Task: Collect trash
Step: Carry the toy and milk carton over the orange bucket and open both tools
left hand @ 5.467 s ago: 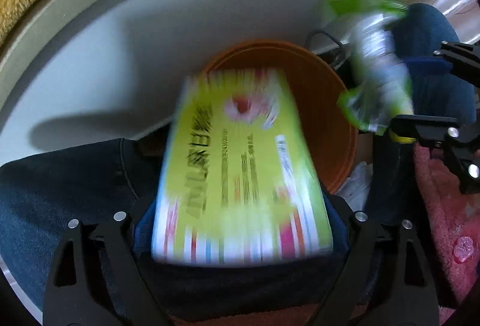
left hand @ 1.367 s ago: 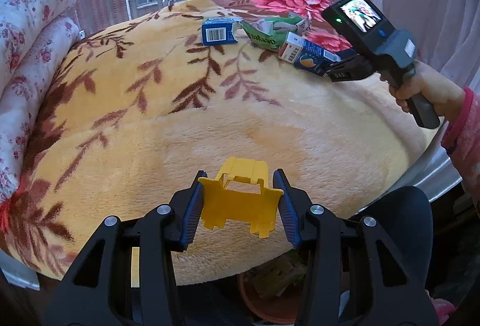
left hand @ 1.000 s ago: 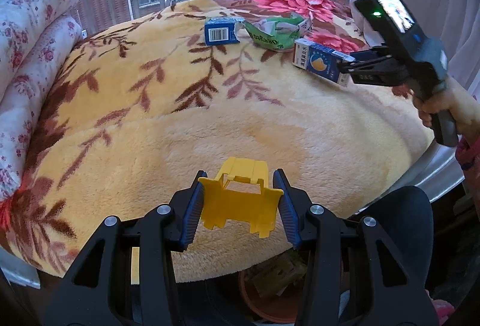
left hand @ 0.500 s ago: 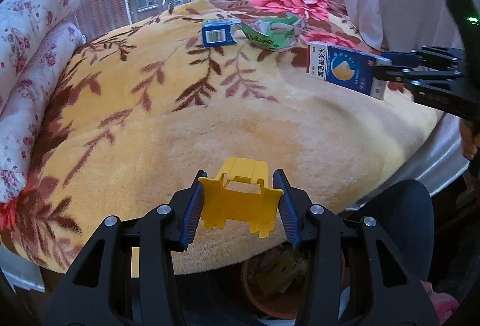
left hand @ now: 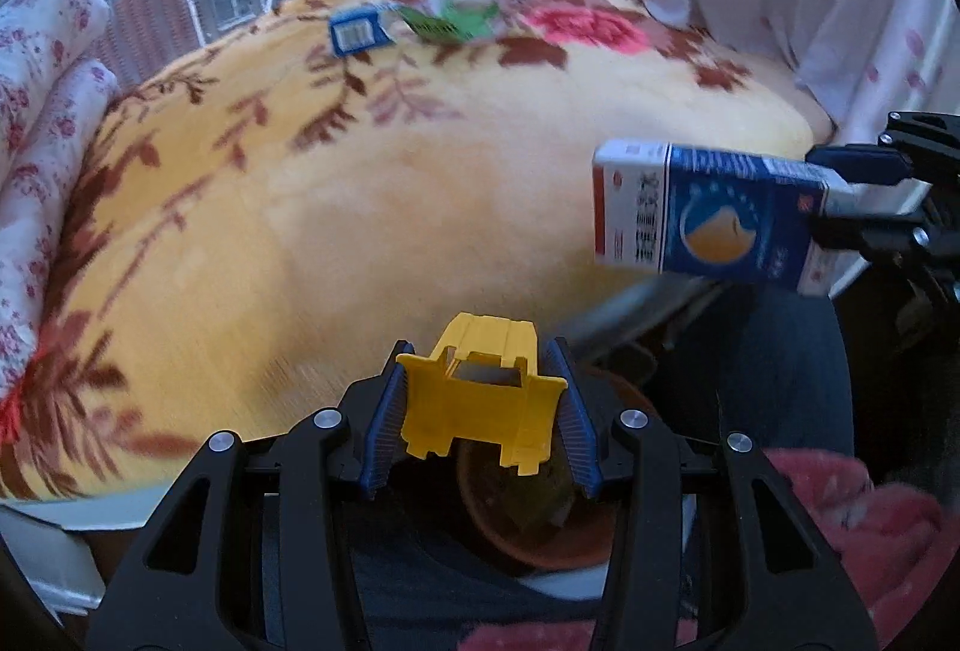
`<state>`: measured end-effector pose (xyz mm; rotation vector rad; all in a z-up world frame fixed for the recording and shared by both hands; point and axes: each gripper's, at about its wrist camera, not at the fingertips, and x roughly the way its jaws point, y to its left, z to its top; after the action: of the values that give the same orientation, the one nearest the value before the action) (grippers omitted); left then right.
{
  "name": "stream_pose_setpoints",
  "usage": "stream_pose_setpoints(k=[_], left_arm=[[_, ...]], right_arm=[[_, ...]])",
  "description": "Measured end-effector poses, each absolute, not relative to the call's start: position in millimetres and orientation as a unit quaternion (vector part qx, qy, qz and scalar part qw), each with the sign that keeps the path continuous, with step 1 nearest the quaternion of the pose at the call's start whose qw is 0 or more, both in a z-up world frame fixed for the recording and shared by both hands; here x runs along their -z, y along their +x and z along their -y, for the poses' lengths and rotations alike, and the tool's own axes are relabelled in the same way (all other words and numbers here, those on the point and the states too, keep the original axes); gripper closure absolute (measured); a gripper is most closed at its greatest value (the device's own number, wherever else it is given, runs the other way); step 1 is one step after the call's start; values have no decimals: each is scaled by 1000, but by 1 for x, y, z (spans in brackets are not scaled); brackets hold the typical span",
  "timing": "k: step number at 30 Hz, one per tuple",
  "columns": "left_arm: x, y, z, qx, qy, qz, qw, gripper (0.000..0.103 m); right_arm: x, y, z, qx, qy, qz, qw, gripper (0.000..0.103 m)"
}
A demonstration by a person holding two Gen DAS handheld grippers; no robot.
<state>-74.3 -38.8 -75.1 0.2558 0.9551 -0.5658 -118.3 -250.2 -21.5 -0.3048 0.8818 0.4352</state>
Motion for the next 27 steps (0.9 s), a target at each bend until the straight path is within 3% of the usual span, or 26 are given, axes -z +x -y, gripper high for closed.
stream_pose_setpoints(k=[9,16,24,26,27], left_arm=[[127,-98,43,281,125,-512,802,58],[203,-91,56,277,128,-594,744,58],[245,-94,66,274,135,-638,707,58],[252,-97,70,267,150,-647,698,40],[254,-98,72,261,156,-650,696,21]], right_arm=[[66,-149,244,-222,-142,-484,834,71],[131,-138,231,-225,-140,-542,798,72],[168,-117,230,-210,-118,-568,787,72],[175,-111,235,-208,-92,-576,785,60],[177,-108,237,-205,-82,-580,784,50]])
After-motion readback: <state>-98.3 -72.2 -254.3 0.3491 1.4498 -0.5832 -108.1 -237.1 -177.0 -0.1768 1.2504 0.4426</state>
